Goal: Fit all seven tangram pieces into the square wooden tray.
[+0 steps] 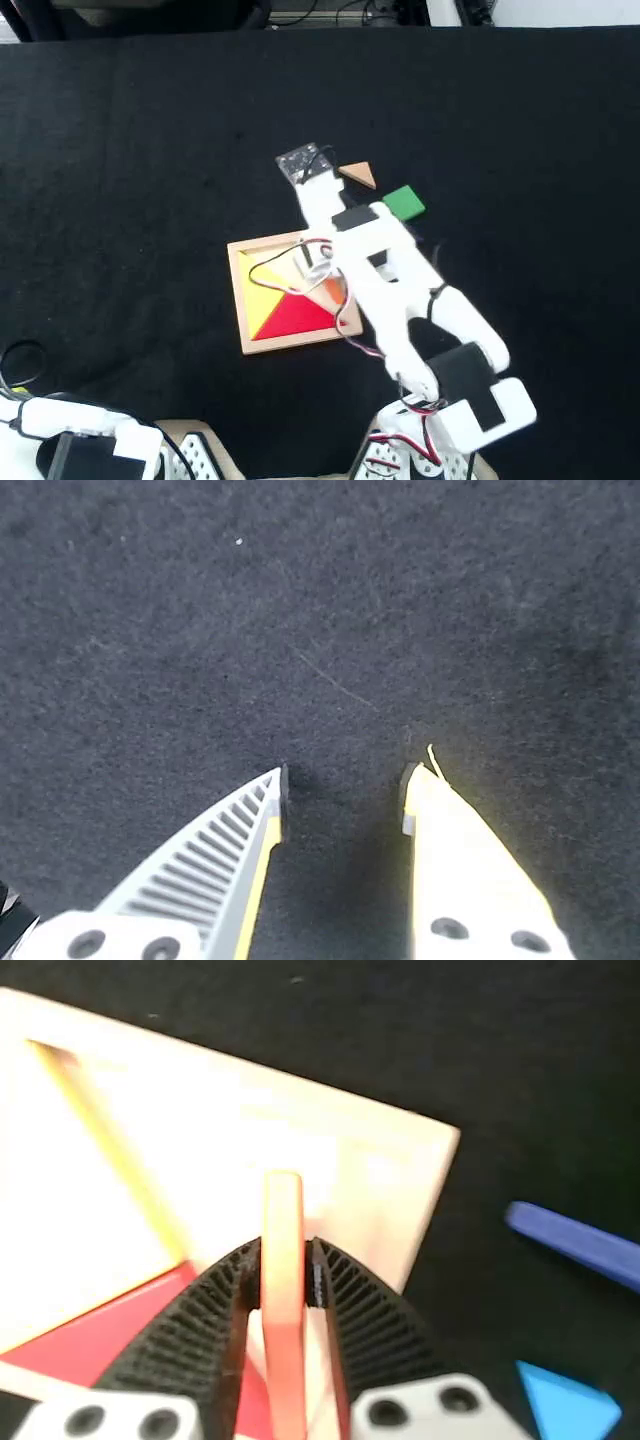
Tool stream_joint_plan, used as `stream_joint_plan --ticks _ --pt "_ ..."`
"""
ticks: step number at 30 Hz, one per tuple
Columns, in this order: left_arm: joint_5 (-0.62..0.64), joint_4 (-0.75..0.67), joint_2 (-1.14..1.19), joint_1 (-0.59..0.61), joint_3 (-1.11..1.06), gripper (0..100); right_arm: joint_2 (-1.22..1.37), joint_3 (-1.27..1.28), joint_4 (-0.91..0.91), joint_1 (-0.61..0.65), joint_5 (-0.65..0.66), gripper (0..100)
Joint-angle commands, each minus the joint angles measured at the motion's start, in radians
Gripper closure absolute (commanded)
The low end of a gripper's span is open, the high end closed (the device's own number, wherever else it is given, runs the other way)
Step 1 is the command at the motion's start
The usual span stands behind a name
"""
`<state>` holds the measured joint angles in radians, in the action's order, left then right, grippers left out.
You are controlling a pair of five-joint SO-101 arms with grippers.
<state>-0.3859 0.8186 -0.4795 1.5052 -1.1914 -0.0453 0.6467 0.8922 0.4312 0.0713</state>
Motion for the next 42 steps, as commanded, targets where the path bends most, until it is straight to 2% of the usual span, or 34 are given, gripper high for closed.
stream_joint_plan --ticks 1,14,18,20,33,42 --pt "0.006 -0.011 0.011 0.012 -0.031 80 0.007 -0.007 -0.015 0.044 -0.038 98.8" --pt "0.006 -0.011 0.011 0.012 -0.031 80 0.007 0.059 -0.066 0.044 -0.035 98.1" --pt "0.006 -0.011 0.011 0.012 -0.031 80 0.007 0.059 -0.063 0.044 -0.038 84.7" --pt "0.006 -0.011 0.011 0.012 -0.031 80 0.007 0.059 -0.063 0.044 -0.032 81.1" --pt "0.006 -0.011 0.011 0.012 -0.031 80 -0.143 0.125 -0.068 0.037 -0.015 82.2" --pt "0.006 -0.011 0.011 0.012 -0.031 80 -0.266 0.193 -0.071 -0.052 0.026 82.2"
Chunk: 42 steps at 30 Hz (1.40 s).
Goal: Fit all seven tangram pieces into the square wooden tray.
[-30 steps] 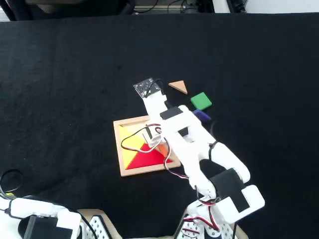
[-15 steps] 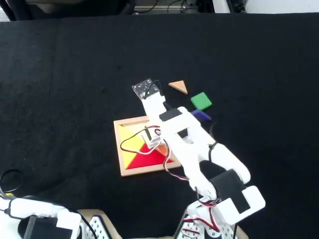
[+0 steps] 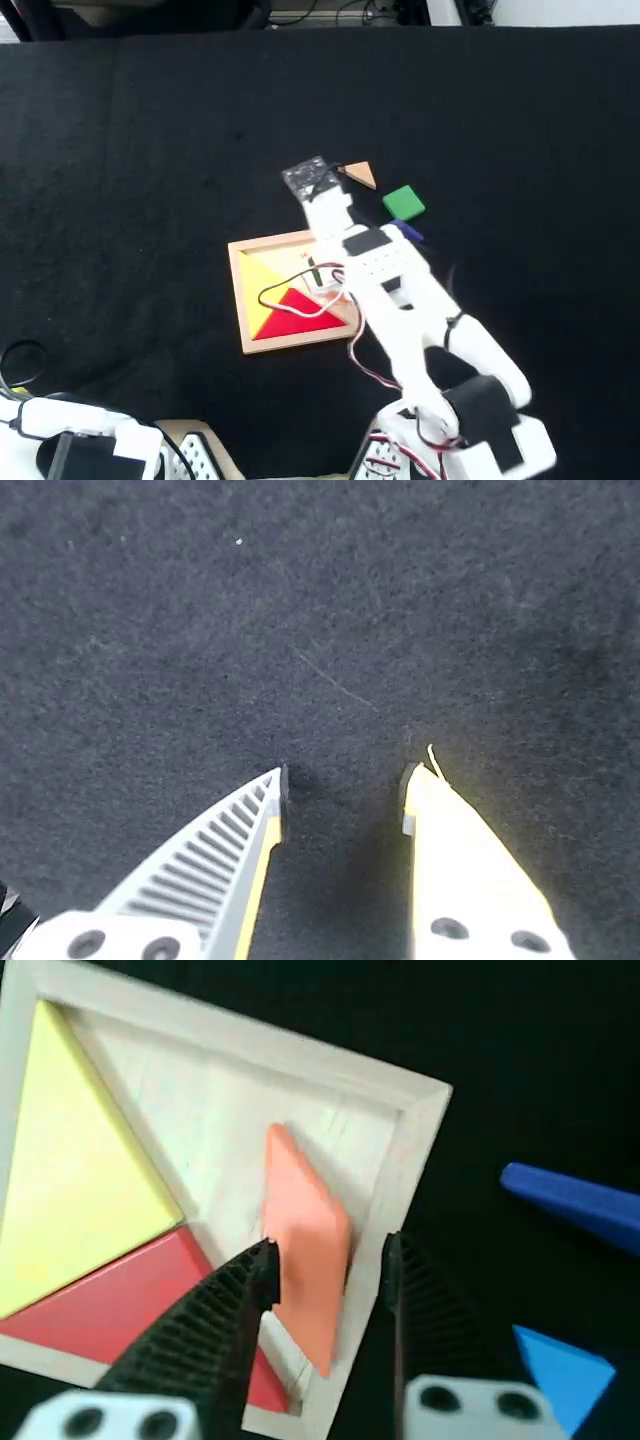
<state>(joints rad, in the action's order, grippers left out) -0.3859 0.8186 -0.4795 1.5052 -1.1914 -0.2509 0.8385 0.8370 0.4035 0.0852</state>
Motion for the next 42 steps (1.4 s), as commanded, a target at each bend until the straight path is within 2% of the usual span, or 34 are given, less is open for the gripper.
stream_joint_plan --ticks 1,6,10,16,19,24,32,37,42 --pt "0.006 -0.011 0.011 0.012 -0.031 80 -0.073 0.007 -0.015 -0.026 0.014 82.2" --pt "0.006 -0.011 0.011 0.012 -0.031 80 -0.122 0.013 -0.021 -0.026 0.014 82.2" --pt "0.008 -0.009 0.009 0.012 -0.031 80 -0.116 0.008 -0.129 -0.023 0.015 82.5" --pt "0.008 -0.009 0.009 0.012 -0.031 80 0.038 -0.079 -0.124 0.063 0.087 95.6" --pt "0.008 -0.009 0.009 0.010 -0.031 80 0.128 -0.145 -0.089 0.103 0.087 92.6" --pt "0.008 -0.011 0.011 0.010 -0.031 80 0.217 -0.197 -0.086 0.068 0.089 90.6" --pt "0.008 -0.011 0.011 0.010 -0.031 80 0.110 -0.182 -0.034 0.055 0.089 90.6" --pt "0.008 -0.011 0.011 0.010 -0.031 80 0.025 -0.088 -0.123 0.052 0.095 90.6" --pt "0.008 -0.011 0.011 0.010 -0.031 80 0.054 -0.081 -0.141 0.060 0.121 90.7"
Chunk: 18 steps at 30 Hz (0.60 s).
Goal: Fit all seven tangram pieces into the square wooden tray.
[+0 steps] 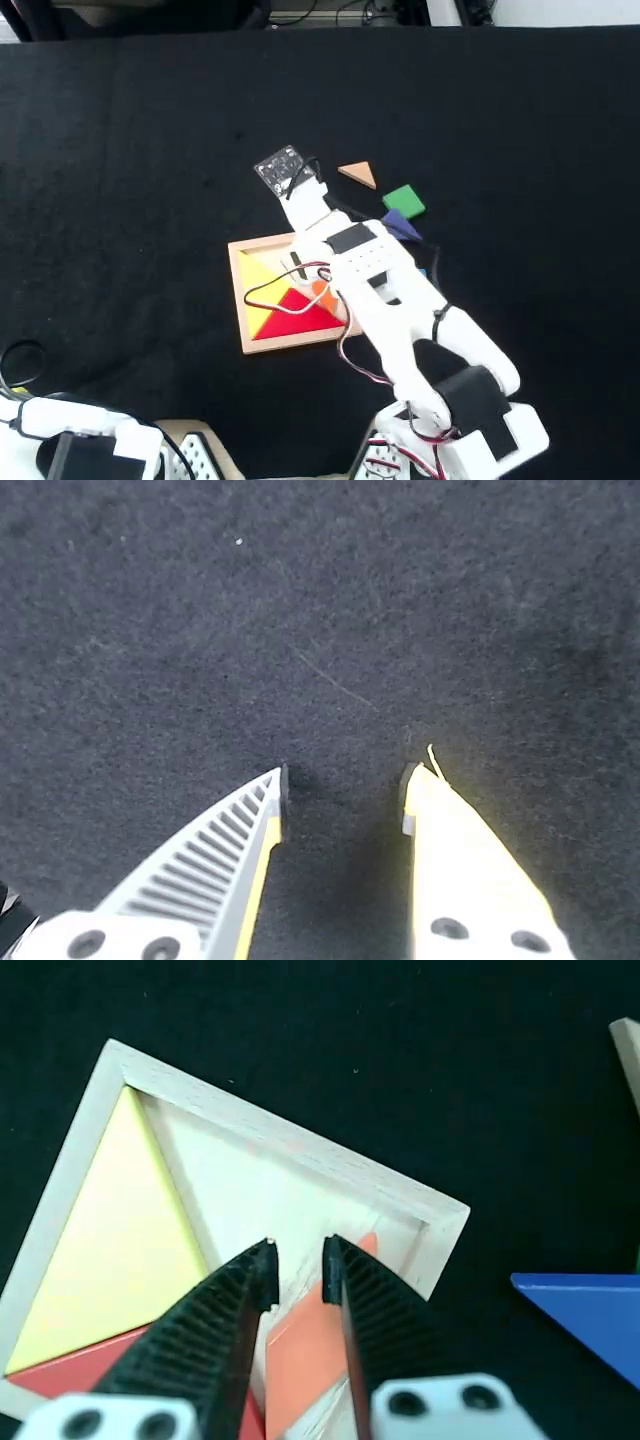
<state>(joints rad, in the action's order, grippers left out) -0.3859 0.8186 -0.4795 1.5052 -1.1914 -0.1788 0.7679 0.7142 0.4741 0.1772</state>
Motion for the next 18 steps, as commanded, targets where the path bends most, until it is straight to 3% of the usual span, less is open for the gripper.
stream_joint_plan --ticks 1,7,18 --pt "0.008 -0.011 0.011 0.010 -0.031 80 -0.008 -0.012 -0.018 -0.005 0.041 90.7" --pt "0.008 -0.011 0.011 0.010 -0.031 80 0.039 -0.012 -0.015 0.034 0.066 90.7" --pt "0.008 -0.012 0.011 0.010 -0.031 80 0.041 -0.010 0.149 0.031 0.101 90.7"
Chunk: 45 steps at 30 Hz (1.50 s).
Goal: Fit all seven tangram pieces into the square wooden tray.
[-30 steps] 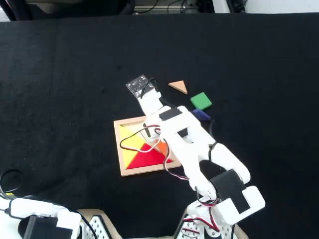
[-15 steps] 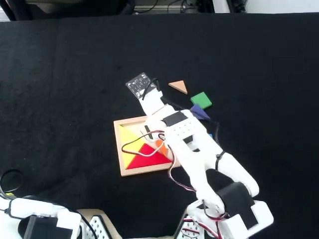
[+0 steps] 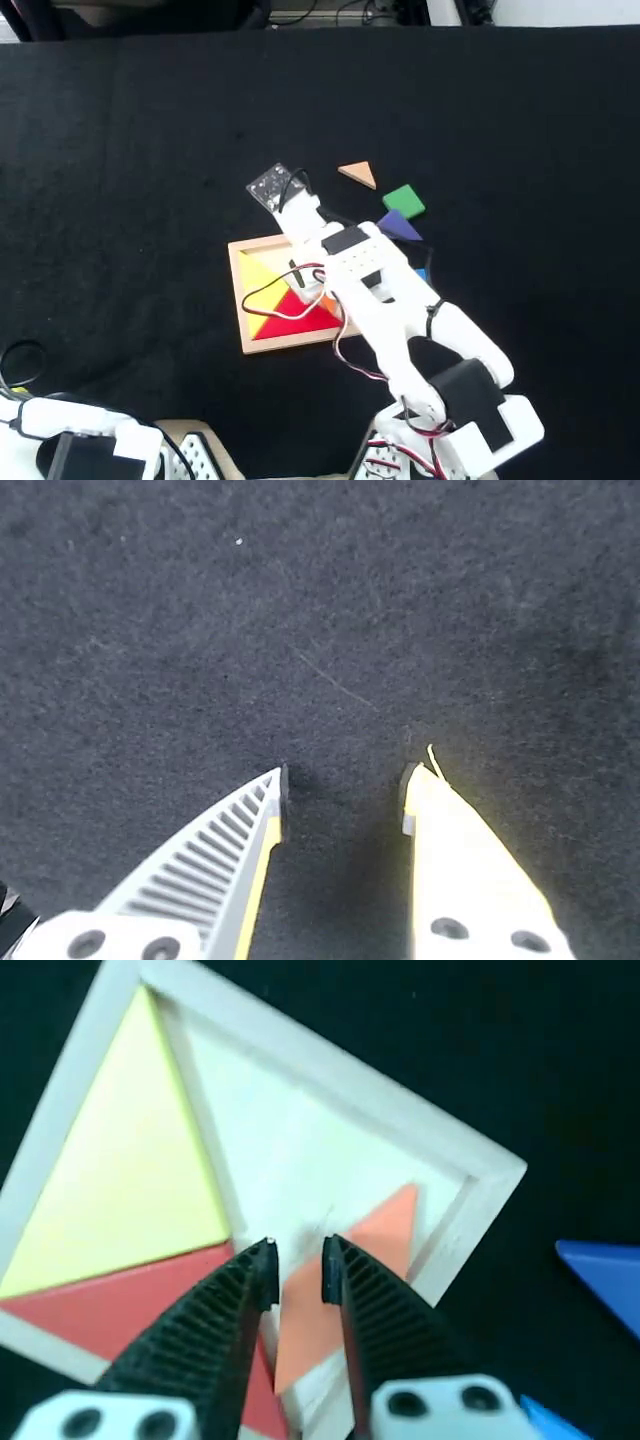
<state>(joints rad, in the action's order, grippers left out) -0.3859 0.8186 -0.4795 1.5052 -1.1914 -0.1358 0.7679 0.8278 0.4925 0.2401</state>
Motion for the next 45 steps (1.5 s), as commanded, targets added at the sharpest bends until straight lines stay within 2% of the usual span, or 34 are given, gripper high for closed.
stream_joint_plan --ticks 1,6,13,17,21,23,25,28,30,32,34,37,42,45 --pt "0.008 -0.012 0.011 0.010 -0.031 80 -0.002 -0.008 0.048 0.012 0.055 90.7" --pt "0.008 -0.012 0.011 0.010 -0.031 80 -0.012 -0.012 0.104 0.012 0.075 90.8" --pt "0.008 -0.012 0.011 0.010 -0.031 80 -0.189 -0.002 0.221 0.014 0.110 98.6" --pt "0.009 -0.012 0.011 0.010 -0.031 80 -0.314 0.068 0.123 -0.029 0.109 98.6" --pt "0.009 -0.012 0.011 0.010 -0.031 80 -0.357 0.159 -0.055 -0.126 0.109 98.6" --pt "0.009 -0.009 0.008 0.010 -0.031 80 -0.366 0.150 -0.058 -0.221 0.098 98.6" --pt "0.012 -0.005 0.003 -0.024 -0.028 80 -0.380 0.117 -0.048 -0.339 0.015 98.6" --pt "0.017 0.061 0.002 -0.194 0.004 80 -0.414 0.085 -0.041 -0.560 -0.152 98.6" --pt "0.063 0.201 0.002 -0.346 0.079 80 -0.430 0.084 -0.066 -0.692 -0.229 98.6" --pt "0.123 0.339 0.002 -0.518 0.188 80 -0.435 0.097 -0.097 -0.769 -0.249 98.6" --pt "0.193 0.416 0.002 -0.687 0.311 80 -0.435 0.120 -0.121 -0.776 -0.224 98.6" --pt "0.252 0.448 0.009 -0.937 0.483 80 -0.435 0.147 -0.137 -0.766 -0.178 98.6" --pt "0.259 0.445 0.012 -1.299 0.648 80 -0.384 0.142 -0.137 -0.760 -0.172 98.6" --pt "0.261 0.350 0.014 -1.471 0.711 80 -0.292 0.097 -0.130 -0.730 -0.172 98.6"
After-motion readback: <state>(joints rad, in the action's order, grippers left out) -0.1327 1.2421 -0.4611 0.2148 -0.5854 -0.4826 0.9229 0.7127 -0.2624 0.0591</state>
